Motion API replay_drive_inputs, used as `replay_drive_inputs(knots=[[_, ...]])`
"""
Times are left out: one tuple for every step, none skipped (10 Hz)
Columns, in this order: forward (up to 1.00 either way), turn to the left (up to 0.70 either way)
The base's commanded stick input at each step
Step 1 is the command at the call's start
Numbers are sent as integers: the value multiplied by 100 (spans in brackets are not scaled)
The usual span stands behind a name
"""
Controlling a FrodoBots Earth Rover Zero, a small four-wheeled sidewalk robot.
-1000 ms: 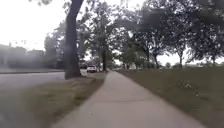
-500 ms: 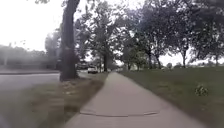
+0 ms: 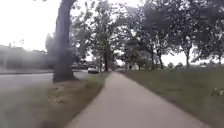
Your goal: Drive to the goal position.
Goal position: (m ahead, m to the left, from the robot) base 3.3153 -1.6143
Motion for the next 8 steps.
replay_drive_inputs(knots=[[100,0],[100,0],[40,0],[0,0],[0,0],[0,0],[0,0],[0,0]])
